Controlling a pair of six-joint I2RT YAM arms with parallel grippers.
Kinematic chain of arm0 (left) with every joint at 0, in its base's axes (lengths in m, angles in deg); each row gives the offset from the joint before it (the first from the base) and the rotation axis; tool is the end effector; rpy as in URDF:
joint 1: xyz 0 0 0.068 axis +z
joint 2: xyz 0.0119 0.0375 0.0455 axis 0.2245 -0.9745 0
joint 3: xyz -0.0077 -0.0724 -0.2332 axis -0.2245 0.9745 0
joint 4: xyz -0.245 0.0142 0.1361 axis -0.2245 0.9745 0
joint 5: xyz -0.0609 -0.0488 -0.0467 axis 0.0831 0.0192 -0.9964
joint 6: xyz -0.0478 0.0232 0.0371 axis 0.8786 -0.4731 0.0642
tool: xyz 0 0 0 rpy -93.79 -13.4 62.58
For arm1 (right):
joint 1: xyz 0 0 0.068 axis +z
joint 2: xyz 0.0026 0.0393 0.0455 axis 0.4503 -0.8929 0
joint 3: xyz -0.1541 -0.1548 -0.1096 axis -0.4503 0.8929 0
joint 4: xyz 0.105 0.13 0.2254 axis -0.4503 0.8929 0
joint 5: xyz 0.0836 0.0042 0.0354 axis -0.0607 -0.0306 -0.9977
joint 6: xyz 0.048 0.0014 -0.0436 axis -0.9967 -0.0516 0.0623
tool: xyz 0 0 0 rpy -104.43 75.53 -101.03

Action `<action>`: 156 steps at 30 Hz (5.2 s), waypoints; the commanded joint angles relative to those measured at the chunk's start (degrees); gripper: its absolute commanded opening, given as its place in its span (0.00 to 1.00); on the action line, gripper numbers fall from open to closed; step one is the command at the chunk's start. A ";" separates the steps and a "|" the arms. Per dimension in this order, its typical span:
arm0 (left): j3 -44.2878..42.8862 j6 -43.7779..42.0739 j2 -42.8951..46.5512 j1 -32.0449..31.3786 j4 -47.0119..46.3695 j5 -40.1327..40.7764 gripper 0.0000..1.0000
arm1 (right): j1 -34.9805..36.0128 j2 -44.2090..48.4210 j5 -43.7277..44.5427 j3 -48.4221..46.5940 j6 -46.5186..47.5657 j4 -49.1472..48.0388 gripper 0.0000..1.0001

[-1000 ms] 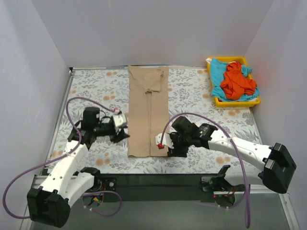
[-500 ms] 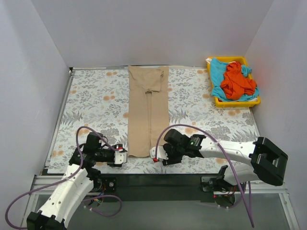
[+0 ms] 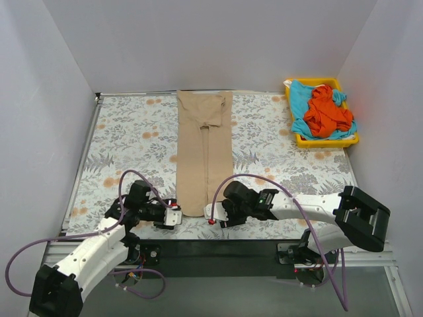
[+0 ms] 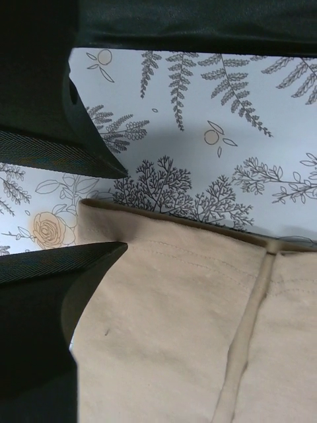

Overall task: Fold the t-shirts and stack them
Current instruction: Fold the tshirt

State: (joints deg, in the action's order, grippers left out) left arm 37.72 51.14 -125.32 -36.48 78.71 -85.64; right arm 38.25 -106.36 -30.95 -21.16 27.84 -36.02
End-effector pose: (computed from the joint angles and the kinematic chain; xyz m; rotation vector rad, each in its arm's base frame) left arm 0.1406 -0.0998 0.1140 1.3056 2.0092 -0.9396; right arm 0.1147 0.2612 0.1111 -2.0339 1.4854 0.3346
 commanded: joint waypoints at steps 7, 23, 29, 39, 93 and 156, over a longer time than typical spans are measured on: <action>3.36 8.45 -5.26 -8.21 -15.13 6.32 0.43 | 0.38 -3.33 2.10 2.85 -0.13 -3.53 0.35; 1.60 8.28 -18.99 -9.36 -19.27 14.32 0.27 | 0.38 -3.16 0.79 4.87 -0.13 -3.62 0.28; 1.16 7.40 -21.01 -9.36 -19.01 14.76 0.17 | 0.38 -3.32 -0.18 4.61 0.05 -1.86 0.39; -1.21 8.02 -21.46 -9.36 -15.86 12.49 0.00 | 0.38 -2.63 1.40 4.17 -1.18 -1.43 0.01; -45.15 10.74 -62.84 11.73 -37.81 4.21 0.00 | -31.61 -36.81 -5.72 -52.69 25.88 11.50 0.01; -56.67 67.26 -74.11 20.17 -34.92 2.11 0.14 | -43.30 -49.93 -23.82 -69.93 -18.76 16.15 0.17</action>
State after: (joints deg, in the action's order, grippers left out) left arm -16.11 117.12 -201.45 -17.64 43.20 -81.73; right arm -5.36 -159.60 -53.14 -89.46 9.72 -20.72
